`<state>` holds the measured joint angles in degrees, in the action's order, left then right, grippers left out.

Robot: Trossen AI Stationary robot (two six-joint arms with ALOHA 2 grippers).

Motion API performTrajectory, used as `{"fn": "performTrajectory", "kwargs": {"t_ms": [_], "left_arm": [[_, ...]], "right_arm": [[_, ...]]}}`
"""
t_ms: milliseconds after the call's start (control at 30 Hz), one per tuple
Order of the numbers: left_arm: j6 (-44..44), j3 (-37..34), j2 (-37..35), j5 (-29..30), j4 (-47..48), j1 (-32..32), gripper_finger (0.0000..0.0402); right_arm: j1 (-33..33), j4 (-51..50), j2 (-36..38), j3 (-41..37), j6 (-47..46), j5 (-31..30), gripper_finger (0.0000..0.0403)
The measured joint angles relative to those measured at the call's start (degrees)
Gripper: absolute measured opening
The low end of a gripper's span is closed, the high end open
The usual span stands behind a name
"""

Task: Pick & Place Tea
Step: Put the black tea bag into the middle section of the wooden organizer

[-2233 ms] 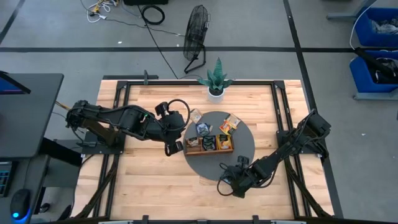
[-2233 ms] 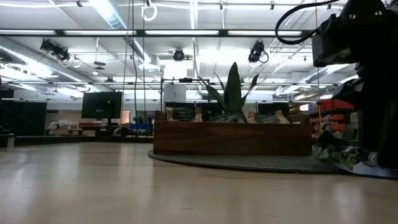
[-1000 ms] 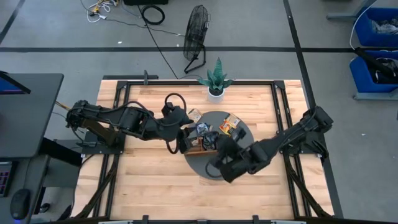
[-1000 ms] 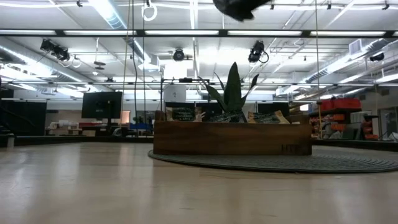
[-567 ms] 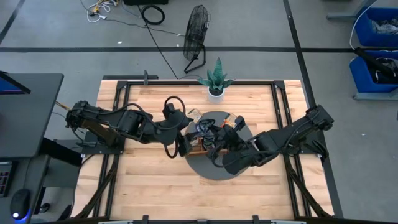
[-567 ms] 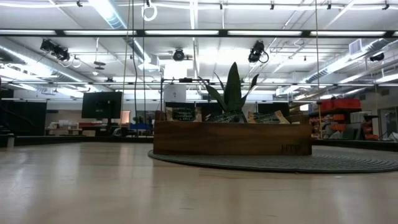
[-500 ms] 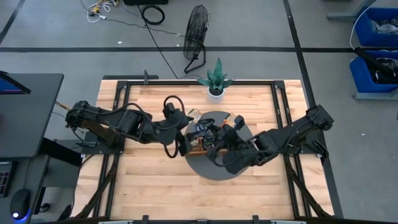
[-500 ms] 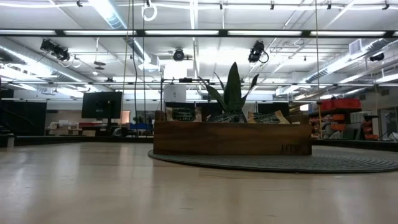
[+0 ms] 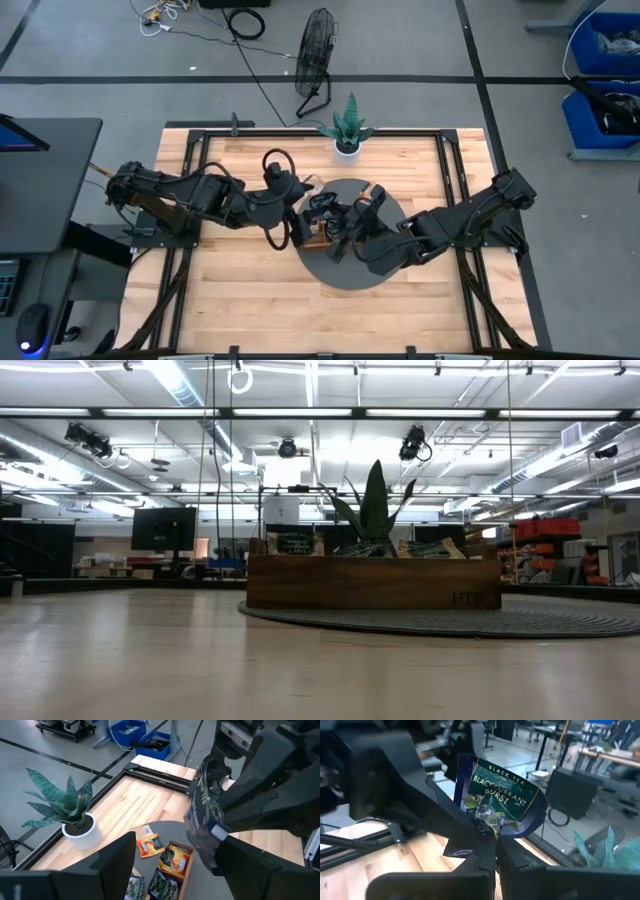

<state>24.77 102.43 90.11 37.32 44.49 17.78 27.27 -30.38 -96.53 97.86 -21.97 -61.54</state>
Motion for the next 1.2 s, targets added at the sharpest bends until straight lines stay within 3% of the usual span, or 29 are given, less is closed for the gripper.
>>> {"fn": "performTrajectory", "kwargs": {"t_ms": [167, 300, 800, 1033, 1200], "left_arm": [[-0.02, 0.0, 0.0, -0.02, 0.14, 0.04, 0.0255], [-0.59, 0.0, 0.0, -0.02, 0.31, 0.02, 0.022], [-2.95, 0.0, -0.02, -0.44, 0.36, 0.07, 0.0013], [-4.12, 0.0, -0.02, -0.24, 0.57, 0.13, 0.0012], [-5.09, 0.02, -0.16, -0.12, 1.8, 0.13, 0.0009]], "right_arm": [[-0.05, 0.45, 0.0, 0.0, 1.48, -0.92, 0.0], [-0.13, 0.4, 0.0, 0.0, 1.48, -0.98, 0.0], [-0.19, 0.36, 0.0, 0.0, 1.48, 0.27, 0.0002], [-0.26, 0.31, 0.0, 0.0, 1.57, 0.78, 0.0021], [-0.19, -0.45, 1.51, -0.02, 4.22, 6.12, 0.0072]]}}
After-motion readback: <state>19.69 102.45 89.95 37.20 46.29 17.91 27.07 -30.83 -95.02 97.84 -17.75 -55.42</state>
